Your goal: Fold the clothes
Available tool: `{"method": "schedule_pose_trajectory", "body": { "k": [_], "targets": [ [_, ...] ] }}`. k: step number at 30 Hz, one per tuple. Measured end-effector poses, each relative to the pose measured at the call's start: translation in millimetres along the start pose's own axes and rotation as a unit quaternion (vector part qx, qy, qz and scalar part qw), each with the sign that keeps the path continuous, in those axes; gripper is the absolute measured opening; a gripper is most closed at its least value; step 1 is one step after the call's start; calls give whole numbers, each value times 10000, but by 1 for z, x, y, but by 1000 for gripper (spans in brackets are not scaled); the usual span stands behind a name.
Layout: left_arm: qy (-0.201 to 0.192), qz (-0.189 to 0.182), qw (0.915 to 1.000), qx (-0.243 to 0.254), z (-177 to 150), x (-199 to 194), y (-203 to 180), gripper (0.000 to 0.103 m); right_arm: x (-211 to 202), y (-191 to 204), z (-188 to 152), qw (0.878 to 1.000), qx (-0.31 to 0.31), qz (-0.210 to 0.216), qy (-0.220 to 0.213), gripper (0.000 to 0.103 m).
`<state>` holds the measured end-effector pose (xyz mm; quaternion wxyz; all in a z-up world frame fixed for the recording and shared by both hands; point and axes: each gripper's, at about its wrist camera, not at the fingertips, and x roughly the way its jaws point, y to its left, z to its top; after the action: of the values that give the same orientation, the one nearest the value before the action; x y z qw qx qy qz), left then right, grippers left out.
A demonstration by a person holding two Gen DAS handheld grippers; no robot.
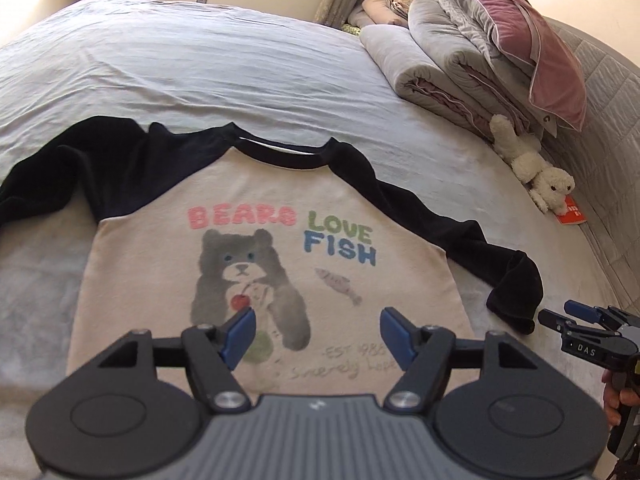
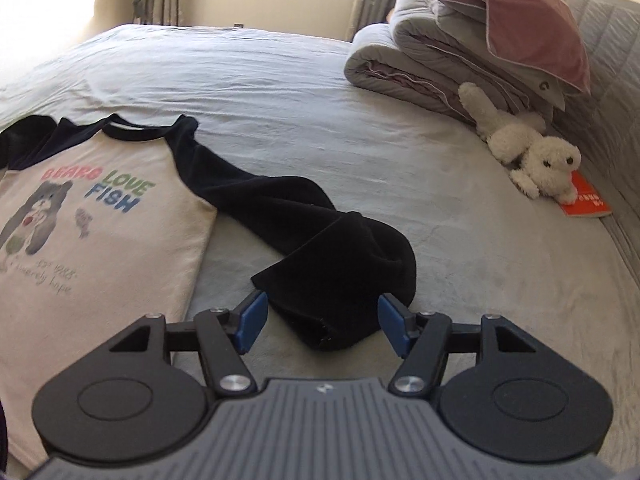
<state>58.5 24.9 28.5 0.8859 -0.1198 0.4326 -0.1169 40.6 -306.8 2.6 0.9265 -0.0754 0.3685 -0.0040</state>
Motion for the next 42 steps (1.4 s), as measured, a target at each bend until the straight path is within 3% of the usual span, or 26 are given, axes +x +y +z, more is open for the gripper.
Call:
{"method": "schedule_pose_trajectory", "body": {
  "k": [4, 9, 12, 16, 19, 21, 24, 26, 27, 28, 30, 33, 36, 42],
  "targets": [
    [170, -142, 9997, 138, 12, 34, -25, 70, 14, -30, -7, 9967, 755, 268, -149, 64],
    [173, -307, 9977, 572, 30, 82, -71, 70, 31, -54, -2, 9845, 1453, 954, -237, 64],
    [63, -398, 9952, 887, 41, 109, -98, 69, 36, -62, 4, 9858, 1374, 892, -360, 64],
    [-99, -475, 9904, 1298, 56, 140, -128, 69, 46, -98, -1, 9768, 1942, 838, -329, 64],
    [-104, -533, 9866, 1541, 65, 162, -146, 65, 56, -114, -6, 9702, 2230, 927, -174, 57],
    [-70, -543, 9848, 1650, 70, 178, -157, 61, 65, -117, -10, 9683, 2259, 1063, 11, 43],
    [109, -527, 9835, 1729, 75, 201, -167, 57, 79, -113, -14, 9685, 2160, 1195, 330, 30],
    [252, -508, 9823, 1785, 76, 214, -172, 51, 80, -107, -14, 9739, 1928, 1153, 328, 21],
    [307, -488, 9817, 1813, 76, 219, -174, 42, 79, -105, -13, 9763, 1818, 1134, 300, 12],
    [348, -468, 9811, 1846, 76, 222, -176, 28, 77, -103, -12, 9783, 1742, 1087, 280, 11],
    [287, -400, 9807, 1892, 77, 222, -177, 11, 72, -99, -9, 9853, 1546, 714, 128, 9],
    [-76, -411, 9846, 1698, 83, 208, -171, 10, 61, -95, -4, 9925, 1193, 24, -258, 8],
    [-412, -713, 9867, 1401, 89, 186, -159, 10, 47, -93, 0, 9911, 908, -598, -771, 7],
    [-870, -1169, 9778, 1503, 81, 143, -139, 10, 15, -83, 1, 9875, 255, -750, -1360, 7]
  ]
}}
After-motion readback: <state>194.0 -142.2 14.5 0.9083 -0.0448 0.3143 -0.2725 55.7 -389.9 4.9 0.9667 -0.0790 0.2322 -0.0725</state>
